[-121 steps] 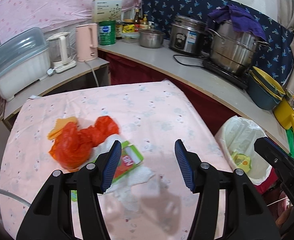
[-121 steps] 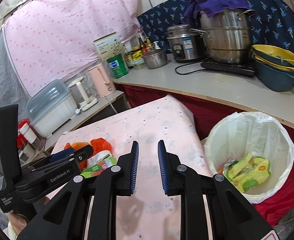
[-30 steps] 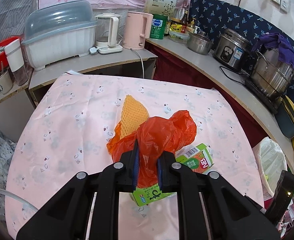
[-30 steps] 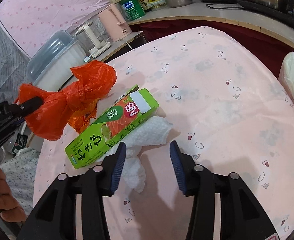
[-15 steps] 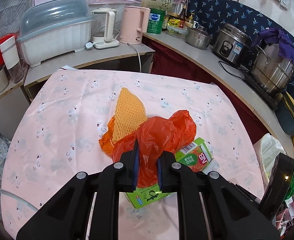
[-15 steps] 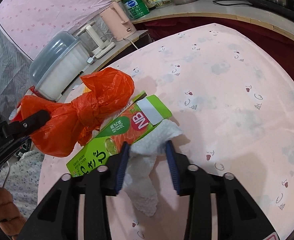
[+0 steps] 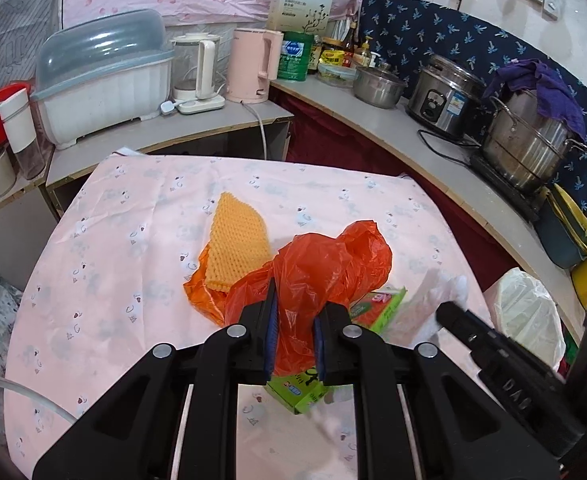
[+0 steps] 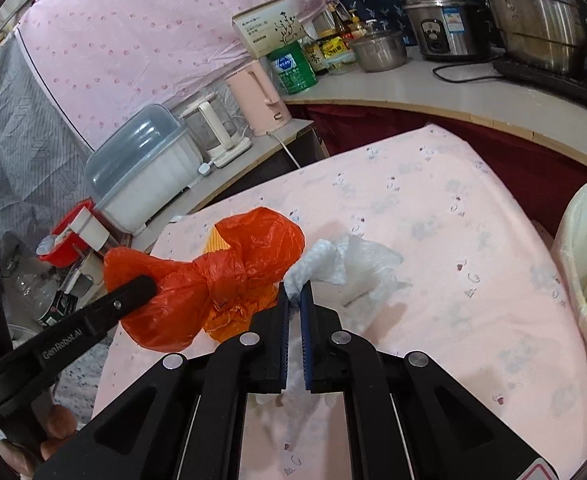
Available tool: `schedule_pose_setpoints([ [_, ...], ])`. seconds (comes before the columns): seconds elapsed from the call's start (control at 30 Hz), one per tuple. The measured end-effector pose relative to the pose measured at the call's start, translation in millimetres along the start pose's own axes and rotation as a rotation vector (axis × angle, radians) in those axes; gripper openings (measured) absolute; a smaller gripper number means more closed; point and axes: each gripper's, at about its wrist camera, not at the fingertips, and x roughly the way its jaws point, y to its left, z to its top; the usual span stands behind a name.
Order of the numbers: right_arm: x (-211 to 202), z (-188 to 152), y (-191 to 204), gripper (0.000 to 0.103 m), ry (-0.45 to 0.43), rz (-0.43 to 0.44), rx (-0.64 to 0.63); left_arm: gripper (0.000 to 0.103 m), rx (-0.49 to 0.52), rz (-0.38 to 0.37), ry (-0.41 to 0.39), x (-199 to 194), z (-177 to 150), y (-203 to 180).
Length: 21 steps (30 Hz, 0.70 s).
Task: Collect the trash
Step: 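Lift the orange bag with the left gripper while the right grasps the white tissue, then carry the orange bag and tissue over the wastebasket and open both grippers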
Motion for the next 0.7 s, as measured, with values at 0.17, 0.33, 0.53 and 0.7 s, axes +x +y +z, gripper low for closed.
schedule_pose_setpoints([
  [0.17, -35.2, 9.8, -6.3, 0.006, -0.052, -0.008, -0.004, 0.014, 0.018, -0.021, -0.018, -14.8, -2.3, -18.1],
  [0.33, -61.2, 4.6, -23.5, 0.006, -0.076, -0.031, 0.017, 0.014, 0.04, -0.043, -0.022, -23.8, -8.6, -36.8],
  [0.53, -89.4, 7.6, -37.1, 0.006, -0.128, -0.055, 0.037, 0.014, 0.076, -0.071, -0.03, -31.8, -10.3, -62.6],
  [0.7, -110.7, 11.7, -51.1, 0.006, -0.168, -0.085, 0.045, 0.014, 0.113, -0.095, -0.038, -36.2, -11.3, -87.0],
])
